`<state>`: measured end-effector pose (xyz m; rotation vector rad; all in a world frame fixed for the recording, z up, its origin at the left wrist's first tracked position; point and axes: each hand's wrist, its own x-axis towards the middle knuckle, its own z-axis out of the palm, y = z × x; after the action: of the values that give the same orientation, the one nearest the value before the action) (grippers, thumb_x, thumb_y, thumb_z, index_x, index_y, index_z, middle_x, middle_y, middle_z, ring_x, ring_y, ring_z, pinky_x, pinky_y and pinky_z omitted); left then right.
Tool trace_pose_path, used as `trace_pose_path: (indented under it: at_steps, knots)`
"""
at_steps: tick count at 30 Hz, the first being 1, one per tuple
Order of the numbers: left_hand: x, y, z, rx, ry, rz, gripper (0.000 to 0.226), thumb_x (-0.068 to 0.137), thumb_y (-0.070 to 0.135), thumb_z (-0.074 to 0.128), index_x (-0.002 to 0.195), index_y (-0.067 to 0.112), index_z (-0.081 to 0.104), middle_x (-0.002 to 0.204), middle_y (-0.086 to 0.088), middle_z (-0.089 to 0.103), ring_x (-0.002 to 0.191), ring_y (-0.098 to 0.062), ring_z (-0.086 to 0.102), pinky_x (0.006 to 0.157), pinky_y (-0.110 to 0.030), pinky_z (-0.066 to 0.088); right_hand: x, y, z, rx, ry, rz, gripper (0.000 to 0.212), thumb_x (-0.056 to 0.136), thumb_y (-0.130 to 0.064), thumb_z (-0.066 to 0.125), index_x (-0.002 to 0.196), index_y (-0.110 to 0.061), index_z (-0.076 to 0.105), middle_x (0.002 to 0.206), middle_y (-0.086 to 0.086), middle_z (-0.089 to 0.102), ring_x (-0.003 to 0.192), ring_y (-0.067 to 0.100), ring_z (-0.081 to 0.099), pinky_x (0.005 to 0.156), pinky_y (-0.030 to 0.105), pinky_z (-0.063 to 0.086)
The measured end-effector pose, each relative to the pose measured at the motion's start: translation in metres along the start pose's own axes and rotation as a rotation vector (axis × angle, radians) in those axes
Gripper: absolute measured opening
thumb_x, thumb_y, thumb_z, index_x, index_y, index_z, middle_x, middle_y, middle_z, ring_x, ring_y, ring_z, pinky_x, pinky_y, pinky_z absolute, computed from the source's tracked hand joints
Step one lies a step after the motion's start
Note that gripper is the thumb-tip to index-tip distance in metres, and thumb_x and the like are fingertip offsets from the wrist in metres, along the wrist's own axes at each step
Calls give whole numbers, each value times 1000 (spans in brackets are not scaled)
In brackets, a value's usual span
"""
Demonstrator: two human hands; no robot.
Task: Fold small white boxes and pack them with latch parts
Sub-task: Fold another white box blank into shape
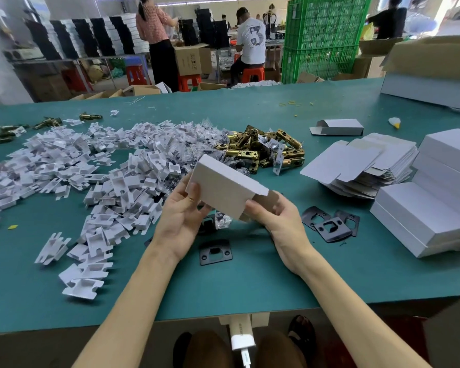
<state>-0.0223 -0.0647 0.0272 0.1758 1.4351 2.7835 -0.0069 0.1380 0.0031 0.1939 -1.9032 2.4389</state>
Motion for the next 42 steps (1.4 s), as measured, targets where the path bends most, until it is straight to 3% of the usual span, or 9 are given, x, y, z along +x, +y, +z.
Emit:
trace_pose_path:
  at_steps: [4,9,14,19,21,26,32,37,42]
  knots:
    - [-2,0,3,39,-118,24,72,67,32,92,132,23,62,127,-5,70,124,-23,63,105,-46,55,2,-2,4,131,136,44,73,76,-45,78,133,-7,52,124,12,69,103,20,73,103,45,54]
    - [-4,-4,7,46,-113,49,43,85,13,64,124,31,64,132,-8,70,128,-29,63,95,-47,59,2,-6,6,257,32,76,65,90,-44,65,141,-10,47,121,8,72,102,38,74,86,39,62]
    - [-5,-2,7,129,-155,55,38,88,10,64,120,31,63,129,-10,69,116,-26,65,90,-40,60,2,-12,4,389,15,105,60,92,-58,54,130,-10,56,117,12,74,102,42,73,74,35,62]
    - [-8,-4,10,214,-296,-25,36,90,-4,64,115,22,66,129,-17,61,116,-28,63,92,-36,59,4,-11,0,476,130,178,47,98,-44,61,122,-5,52,114,21,65,91,33,75,69,34,61]
    - [-8,-3,10,199,-270,-54,34,88,-3,62,109,23,69,129,-16,64,114,-28,65,89,-36,60,5,-11,0,486,147,163,44,99,-34,63,128,-3,52,114,18,62,91,25,71,70,32,60]
    - [-7,-3,11,194,-127,-55,16,99,28,60,108,18,67,114,-7,71,106,-22,66,84,-37,60,4,-9,-2,455,143,104,42,96,-21,67,134,-12,52,117,10,67,100,20,72,77,34,60]
    - [-3,-4,11,243,63,-6,43,98,11,62,141,5,55,138,-14,66,125,-28,64,91,-38,59,3,-5,-2,376,129,87,41,93,-11,71,131,-11,56,127,16,68,114,32,69,87,45,61]
    - [-4,-8,12,333,66,-64,37,107,13,52,138,-6,57,136,-27,64,122,-37,61,107,-47,47,2,-3,-1,298,140,86,36,89,-12,76,123,-9,62,121,15,72,113,30,70,91,47,60]
    - [-2,-13,13,327,76,-47,33,108,12,47,134,-2,62,129,-20,70,103,-20,67,81,-25,59,2,-1,-1,253,158,73,30,90,-14,75,118,-12,65,117,11,73,110,26,71,92,47,60]
